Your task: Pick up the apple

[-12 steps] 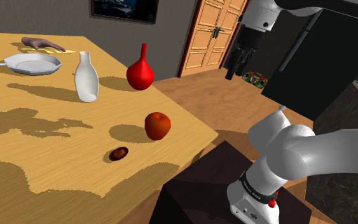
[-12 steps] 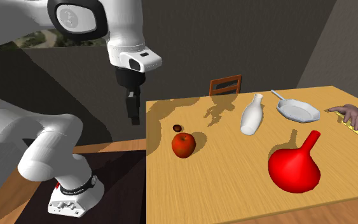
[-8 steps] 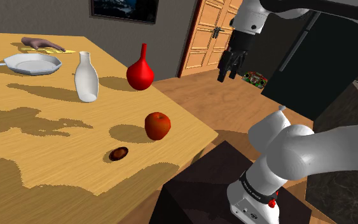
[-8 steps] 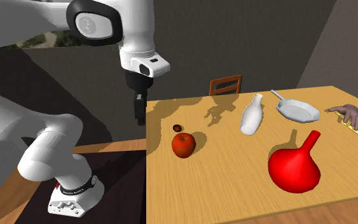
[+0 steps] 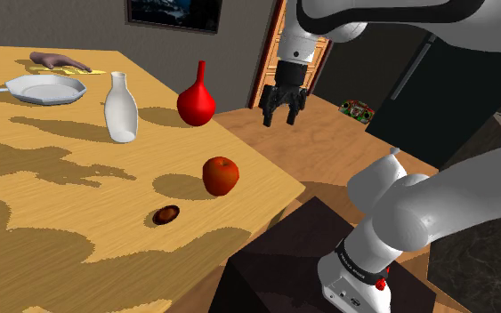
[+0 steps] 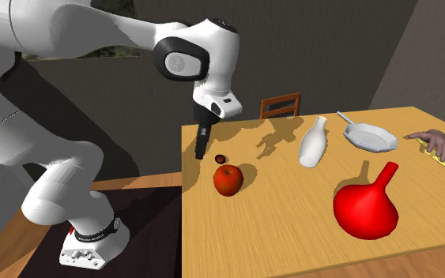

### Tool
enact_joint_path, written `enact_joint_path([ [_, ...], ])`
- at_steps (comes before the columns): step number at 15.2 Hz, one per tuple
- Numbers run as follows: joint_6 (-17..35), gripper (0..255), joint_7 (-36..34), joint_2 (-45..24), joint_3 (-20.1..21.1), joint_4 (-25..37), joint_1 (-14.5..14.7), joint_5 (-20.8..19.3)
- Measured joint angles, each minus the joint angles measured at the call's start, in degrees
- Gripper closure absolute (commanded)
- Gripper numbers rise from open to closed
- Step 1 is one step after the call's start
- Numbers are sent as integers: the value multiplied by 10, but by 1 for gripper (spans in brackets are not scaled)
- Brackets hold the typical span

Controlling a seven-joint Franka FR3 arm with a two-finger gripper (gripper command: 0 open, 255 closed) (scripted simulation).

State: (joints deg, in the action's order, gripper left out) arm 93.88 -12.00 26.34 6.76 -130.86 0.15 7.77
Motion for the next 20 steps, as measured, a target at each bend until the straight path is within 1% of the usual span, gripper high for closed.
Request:
enact_joint_path([
  [6,39,0,-93,-142,27,58,0,36],
  [10,63,0,-147,-231,35,96,1,57],
  [12,74,0,-173,-283,38,124,3,66],
  [14,78,0,-183,-307,38,139,3,69],
  [20,122,0,-178,-333,38,118,5,70],
])
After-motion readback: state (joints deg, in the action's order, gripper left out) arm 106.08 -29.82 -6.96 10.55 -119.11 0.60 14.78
